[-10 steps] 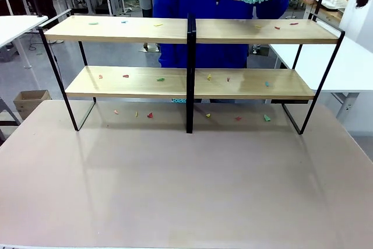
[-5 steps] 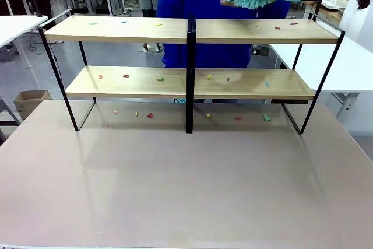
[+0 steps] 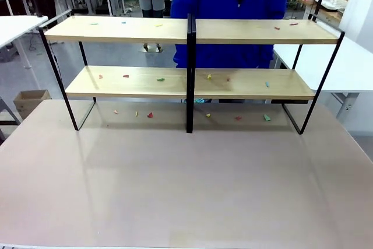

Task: Clean the shelves.
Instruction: Pick up the Duster when the human hands it over.

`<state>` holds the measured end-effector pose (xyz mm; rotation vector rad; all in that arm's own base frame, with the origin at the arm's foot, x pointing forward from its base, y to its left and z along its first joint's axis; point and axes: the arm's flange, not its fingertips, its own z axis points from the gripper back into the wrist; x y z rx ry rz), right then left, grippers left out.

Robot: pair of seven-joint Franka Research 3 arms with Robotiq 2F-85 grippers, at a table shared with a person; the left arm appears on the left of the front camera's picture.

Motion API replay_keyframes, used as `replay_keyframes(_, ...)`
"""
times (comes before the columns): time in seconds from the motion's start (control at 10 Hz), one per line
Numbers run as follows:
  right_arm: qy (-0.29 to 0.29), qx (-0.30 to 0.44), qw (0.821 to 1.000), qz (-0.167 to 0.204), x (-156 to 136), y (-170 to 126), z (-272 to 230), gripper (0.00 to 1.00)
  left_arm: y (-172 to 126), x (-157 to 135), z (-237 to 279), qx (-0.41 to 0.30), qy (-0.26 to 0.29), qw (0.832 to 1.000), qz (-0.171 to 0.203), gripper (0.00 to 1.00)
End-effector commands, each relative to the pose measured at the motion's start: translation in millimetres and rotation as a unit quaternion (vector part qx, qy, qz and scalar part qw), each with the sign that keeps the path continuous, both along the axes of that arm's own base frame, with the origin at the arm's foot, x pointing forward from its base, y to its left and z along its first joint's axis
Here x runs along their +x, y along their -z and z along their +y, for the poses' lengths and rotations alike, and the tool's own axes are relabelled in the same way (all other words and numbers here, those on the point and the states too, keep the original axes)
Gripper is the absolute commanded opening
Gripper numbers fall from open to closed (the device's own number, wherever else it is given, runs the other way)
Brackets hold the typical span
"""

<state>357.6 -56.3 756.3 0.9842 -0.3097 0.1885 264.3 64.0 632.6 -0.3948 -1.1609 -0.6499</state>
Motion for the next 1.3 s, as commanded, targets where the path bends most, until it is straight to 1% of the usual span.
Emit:
replay_keyframes(0.0,-0.061,0.02,0.997,-0.038,-56.9,8.2,-56.1,0.0,0.9,1.3,-0.5,0.002,0.0,1.0,0.001,1.0)
replay_keyframes(0.2,-0.106,0.016,0.992,-0.07,-113.8,11.1,-112.8,0.0,0.9,1.3,-0.5,0.002,0.0,1.0,0.001,1.0)
replay_keyframes(0.3,-0.115,0.017,0.988,-0.097,-130.4,17.4,-135.2,0.0,0.9,1.3,-0.5,0.002,0.0,1.0,0.001,1.0)
replay_keyframes(0.4,-0.113,0.01,0.984,-0.139,-142.0,26.8,-155.3,0.0,0.9,1.3,-0.5,0.002,0.0,1.0,0.001,1.0)
replay_keyframes(0.5,-0.116,0.017,0.979,-0.165,-151.6,36.1,-171.9,0.0,0.9,1.3,-0.5,0.002,0.0,1.0,0.001,1.0)
replay_keyframes(0.6,-0.13,0.03,0.972,-0.195,-154.7,45.1,-180.3,0.0,0.9,1.3,-0.5,0.002,0.0,1.0,0.001,1.0)
replay_keyframes(0.7,-0.11,0.019,0.986,-0.124,-155.4,32.0,-160.9,0.0,0.9,1.3,-0.5,0.002,0.0,1.0,0.001,1.0)
replay_keyframes(1.2,-0.11,0.019,0.986,-0.124,-155.4,32.0,-160.9,0.0,0.9,1.3,-0.5,0.002,0.0,1.0,0.001,1.0)
